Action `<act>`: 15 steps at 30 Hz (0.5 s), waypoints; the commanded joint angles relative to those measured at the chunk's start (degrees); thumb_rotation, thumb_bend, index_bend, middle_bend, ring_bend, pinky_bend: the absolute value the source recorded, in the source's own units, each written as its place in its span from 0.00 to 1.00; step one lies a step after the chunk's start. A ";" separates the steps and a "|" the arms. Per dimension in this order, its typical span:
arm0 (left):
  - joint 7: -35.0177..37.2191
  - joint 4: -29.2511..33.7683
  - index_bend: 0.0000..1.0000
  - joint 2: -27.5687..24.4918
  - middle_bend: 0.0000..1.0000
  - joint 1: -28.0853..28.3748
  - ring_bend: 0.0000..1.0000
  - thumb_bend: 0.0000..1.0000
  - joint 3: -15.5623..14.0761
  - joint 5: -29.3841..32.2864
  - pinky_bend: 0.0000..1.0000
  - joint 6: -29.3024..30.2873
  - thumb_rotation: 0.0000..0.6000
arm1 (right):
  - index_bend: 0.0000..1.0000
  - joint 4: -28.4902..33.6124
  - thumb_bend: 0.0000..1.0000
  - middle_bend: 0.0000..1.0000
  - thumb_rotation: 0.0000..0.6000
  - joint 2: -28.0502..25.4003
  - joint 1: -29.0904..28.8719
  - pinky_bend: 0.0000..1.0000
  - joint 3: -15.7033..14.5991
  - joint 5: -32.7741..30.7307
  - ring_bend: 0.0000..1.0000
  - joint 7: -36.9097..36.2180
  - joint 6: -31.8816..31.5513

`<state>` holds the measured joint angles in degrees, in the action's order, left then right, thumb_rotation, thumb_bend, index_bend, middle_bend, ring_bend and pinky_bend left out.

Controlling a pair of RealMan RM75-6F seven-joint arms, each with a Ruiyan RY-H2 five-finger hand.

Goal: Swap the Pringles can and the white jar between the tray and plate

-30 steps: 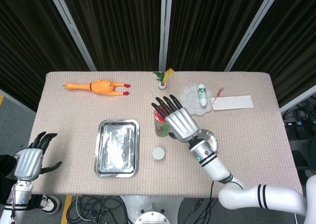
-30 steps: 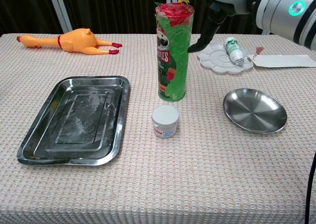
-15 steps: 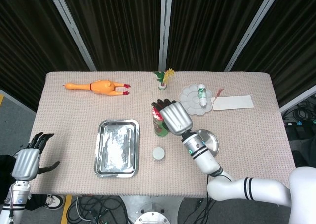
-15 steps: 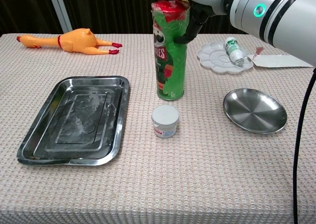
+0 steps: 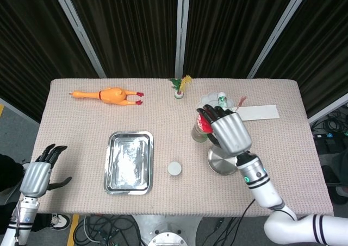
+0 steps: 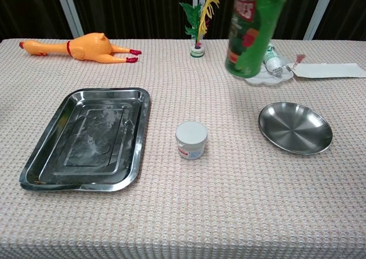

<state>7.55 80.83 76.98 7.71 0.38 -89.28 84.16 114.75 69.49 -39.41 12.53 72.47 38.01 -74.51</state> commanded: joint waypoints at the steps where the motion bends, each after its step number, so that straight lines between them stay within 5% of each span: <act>1: -0.93 0.72 0.16 0.09 0.16 0.30 0.07 0.10 -0.04 -0.39 0.31 -0.15 1.00 | 0.52 3.66 0.33 0.46 1.00 -5.15 4.48 0.62 -3.90 2.37 0.42 -2.37 -1.53; 15: -3.09 2.74 0.16 -0.56 0.16 1.15 0.07 0.10 0.29 -0.67 0.31 -0.64 1.00 | 0.52 -5.58 0.33 0.46 1.00 -2.34 10.10 0.60 -9.35 6.22 0.41 -10.18 -0.27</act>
<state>4.45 83.56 76.42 8.85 0.66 -89.94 83.52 109.66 66.68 -29.64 3.54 78.44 28.25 -75.19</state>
